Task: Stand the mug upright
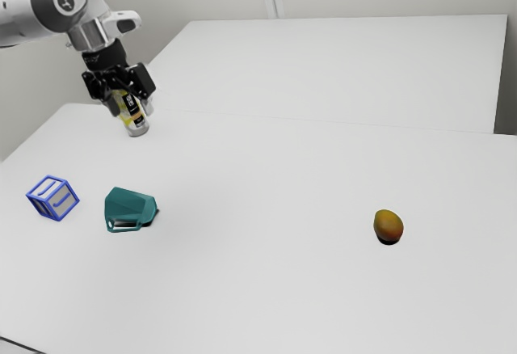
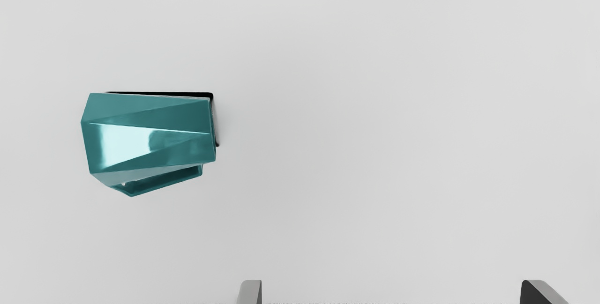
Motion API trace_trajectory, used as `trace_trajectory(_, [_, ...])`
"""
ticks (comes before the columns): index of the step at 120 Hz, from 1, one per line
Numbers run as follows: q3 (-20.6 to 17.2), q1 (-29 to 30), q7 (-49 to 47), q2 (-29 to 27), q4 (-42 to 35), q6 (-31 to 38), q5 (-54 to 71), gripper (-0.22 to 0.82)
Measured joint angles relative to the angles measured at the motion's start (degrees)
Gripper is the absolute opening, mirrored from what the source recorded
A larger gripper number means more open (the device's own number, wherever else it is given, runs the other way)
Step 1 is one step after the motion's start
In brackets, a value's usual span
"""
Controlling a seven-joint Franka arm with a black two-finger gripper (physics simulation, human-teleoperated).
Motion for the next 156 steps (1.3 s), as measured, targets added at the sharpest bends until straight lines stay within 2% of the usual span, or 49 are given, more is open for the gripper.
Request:
trace_trajectory(14, [7.19,-3.31,3.65,-0.32,-0.63,-0.48,-6.62,0.6])
trace_trajectory(30, [10.0,-0.56,9.35,2.52,-0.6,-1.65,-13.84,0.6])
trace_trajectory(51, [10.35,15.22,17.48,6.94,0.11,-3.18,-20.38,0.6])
trace_trajectory(59, [10.36,18.69,20.41,9.21,0.27,-3.7,-22.47,0.6])
trace_trajectory(105, [10.27,24.38,34.21,23.79,0.95,-4.65,-32.8,0.6])
trace_trajectory(132, [9.99,24.45,39.33,27.66,-0.37,-4.36,-35.51,0.6])
trace_trajectory(156, [9.6,24.22,41.44,27.91,-4.22,-4.45,-37.16,0.6])
